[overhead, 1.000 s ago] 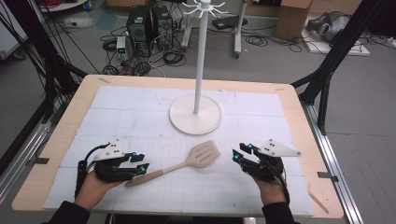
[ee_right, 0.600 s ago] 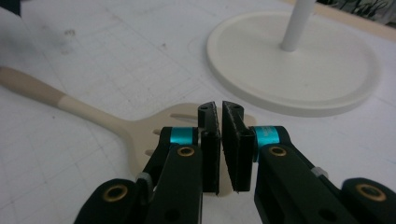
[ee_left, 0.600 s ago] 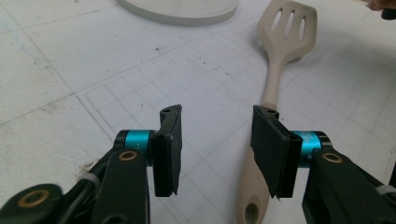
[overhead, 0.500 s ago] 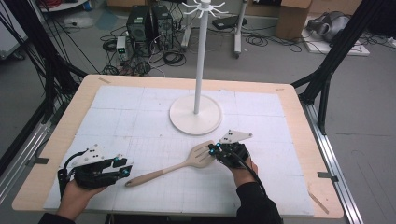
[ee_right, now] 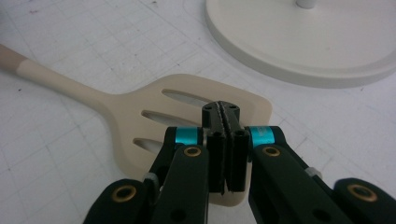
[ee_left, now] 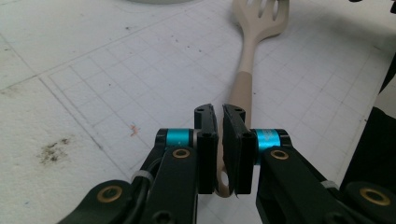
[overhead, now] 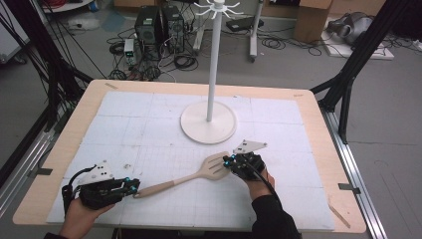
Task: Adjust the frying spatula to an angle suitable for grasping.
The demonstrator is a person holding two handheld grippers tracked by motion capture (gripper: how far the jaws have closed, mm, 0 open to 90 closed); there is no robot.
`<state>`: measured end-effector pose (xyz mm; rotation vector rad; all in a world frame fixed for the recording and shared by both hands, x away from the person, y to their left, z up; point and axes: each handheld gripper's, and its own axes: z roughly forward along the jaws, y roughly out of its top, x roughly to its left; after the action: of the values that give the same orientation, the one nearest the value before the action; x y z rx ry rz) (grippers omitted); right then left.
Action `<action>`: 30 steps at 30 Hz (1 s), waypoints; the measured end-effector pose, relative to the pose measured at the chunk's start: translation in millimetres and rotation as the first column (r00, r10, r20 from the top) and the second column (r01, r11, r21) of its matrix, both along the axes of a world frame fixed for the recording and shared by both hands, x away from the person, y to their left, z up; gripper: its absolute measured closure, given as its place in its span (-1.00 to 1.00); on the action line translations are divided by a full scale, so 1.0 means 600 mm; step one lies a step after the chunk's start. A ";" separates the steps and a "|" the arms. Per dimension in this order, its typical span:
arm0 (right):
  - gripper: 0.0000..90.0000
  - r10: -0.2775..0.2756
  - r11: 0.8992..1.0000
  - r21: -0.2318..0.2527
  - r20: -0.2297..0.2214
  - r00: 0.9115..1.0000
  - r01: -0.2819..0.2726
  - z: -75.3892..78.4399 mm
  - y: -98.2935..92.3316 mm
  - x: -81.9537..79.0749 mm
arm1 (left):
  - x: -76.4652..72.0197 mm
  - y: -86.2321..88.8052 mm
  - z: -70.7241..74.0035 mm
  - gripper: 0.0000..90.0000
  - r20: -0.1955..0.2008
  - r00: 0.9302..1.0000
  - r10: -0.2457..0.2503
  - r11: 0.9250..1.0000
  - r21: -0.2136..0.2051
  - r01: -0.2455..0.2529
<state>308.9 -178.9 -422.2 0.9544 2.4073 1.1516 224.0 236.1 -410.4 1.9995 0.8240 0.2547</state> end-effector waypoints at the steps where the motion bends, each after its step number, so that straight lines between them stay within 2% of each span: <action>1: 0.99 -0.005 1.000 0.002 -0.009 1.000 0.005 -0.001 0.000 -0.001 | -0.002 -0.002 0.000 0.87 -0.002 1.000 -0.005 1.000 -0.003 0.005; 6: 0.99 -0.003 1.000 0.003 -0.006 1.000 0.003 0.000 -0.001 0.000 | -0.006 -0.005 0.001 0.97 -0.017 0.999 -0.037 0.999 -0.004 0.037; 8: 0.99 -0.003 1.000 -0.003 -0.008 1.000 0.003 -0.001 0.000 -0.001 | -0.008 -0.011 -0.001 0.99 -0.035 0.997 -0.064 0.998 0.007 0.065; 11: 0.99 -0.005 1.000 -0.007 -0.010 1.000 0.005 0.000 0.000 -0.002 | -0.008 -0.014 -0.003 0.99 -0.050 0.996 -0.071 0.996 0.043 0.073; 12: 0.99 -0.003 1.000 -0.013 -0.009 1.000 0.002 -0.001 -0.001 -0.002 | -0.006 -0.014 -0.006 0.99 -0.063 0.997 -0.053 0.995 0.080 0.058; 18: 0.99 -0.002 1.000 0.000 -0.007 1.000 0.002 0.003 -0.002 -0.006 | -0.002 -0.011 -0.011 0.99 -0.092 0.996 -0.002 0.994 0.111 0.012; 19: 0.99 0.000 1.000 -0.003 -0.006 1.000 0.000 0.005 -0.003 -0.008 | -0.001 -0.012 -0.012 0.99 -0.088 0.996 0.012 0.992 0.129 -0.001; 24: 0.99 0.008 1.000 -0.016 -0.005 1.000 -0.008 0.011 -0.003 -0.016 | 0.006 -0.017 -0.015 0.99 -0.087 0.995 0.040 0.987 0.157 -0.026; 26: 0.99 0.016 1.000 -0.020 -0.003 1.000 -0.016 0.013 -0.004 -0.019 | 0.014 -0.018 -0.017 0.99 -0.087 0.994 0.064 0.983 0.179 -0.048; 30: 0.99 0.026 0.999 -0.029 -0.004 1.000 -0.026 0.016 -0.005 -0.025 | 0.023 -0.019 -0.019 0.99 -0.087 0.993 0.084 0.980 0.188 -0.067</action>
<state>293.6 -182.0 -412.6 0.9195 2.4393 1.1213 238.0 224.6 -421.5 2.1698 0.9678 0.2910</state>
